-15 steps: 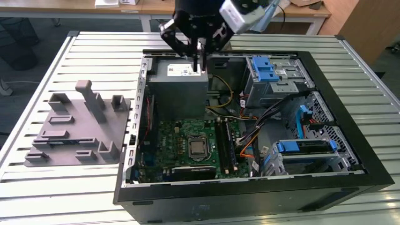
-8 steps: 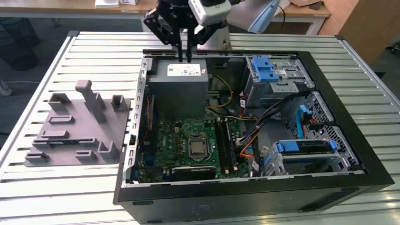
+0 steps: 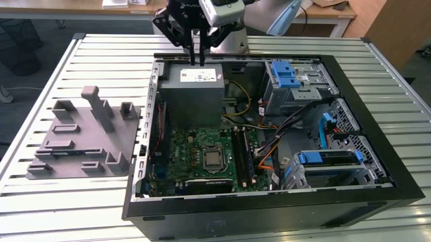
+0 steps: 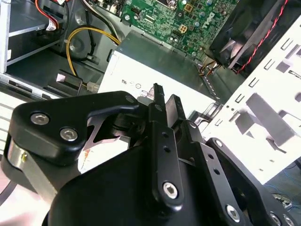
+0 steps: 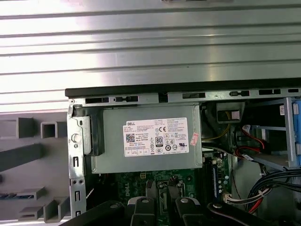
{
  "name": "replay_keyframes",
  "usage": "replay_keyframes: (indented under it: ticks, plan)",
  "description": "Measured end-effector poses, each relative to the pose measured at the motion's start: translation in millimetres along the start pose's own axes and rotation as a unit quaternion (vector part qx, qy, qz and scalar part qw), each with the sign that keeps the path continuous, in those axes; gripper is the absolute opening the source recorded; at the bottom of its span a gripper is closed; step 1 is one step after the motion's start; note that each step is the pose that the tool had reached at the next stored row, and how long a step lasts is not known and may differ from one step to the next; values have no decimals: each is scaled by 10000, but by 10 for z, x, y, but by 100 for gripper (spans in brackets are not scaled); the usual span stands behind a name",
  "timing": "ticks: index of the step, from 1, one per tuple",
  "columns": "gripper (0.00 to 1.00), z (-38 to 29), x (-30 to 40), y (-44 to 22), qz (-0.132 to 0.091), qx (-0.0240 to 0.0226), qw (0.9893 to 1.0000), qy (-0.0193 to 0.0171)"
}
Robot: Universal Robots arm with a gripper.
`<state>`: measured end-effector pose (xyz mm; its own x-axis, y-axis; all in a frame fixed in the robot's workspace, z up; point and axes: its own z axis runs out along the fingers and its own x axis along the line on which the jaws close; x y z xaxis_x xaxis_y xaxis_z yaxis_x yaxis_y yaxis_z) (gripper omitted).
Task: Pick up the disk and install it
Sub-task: 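Insert the first disk wire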
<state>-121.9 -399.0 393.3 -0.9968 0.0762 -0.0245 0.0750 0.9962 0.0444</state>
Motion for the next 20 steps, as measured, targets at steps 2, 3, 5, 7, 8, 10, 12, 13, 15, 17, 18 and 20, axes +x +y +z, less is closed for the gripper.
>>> replay_keyframes:
  ticks: [2,3,5,7,8,10,12,13,15,17,18,20]
  plan:
    - [24,0,0,0,0,0,10000,0]
    - [24,0,0,0,0,0,10000,0]
    - [24,0,-11,1,0,0,10000,1]
    - [24,1,-33,3,0,0,10000,0]
    - [24,1,-47,4,0,0,10000,0]
    - [24,2,-71,6,0,0,10000,0]
    - [24,3,-110,9,1,0,10000,0]
    - [24,4,-139,11,0,0,10000,0]
    - [24,5,-177,13,0,0,10000,0]
    - [24,5,-198,15,0,0,10000,0]
    - [24,5,-208,16,0,0,10000,0]
    - [24,6,-230,18,1,0,10000,0]
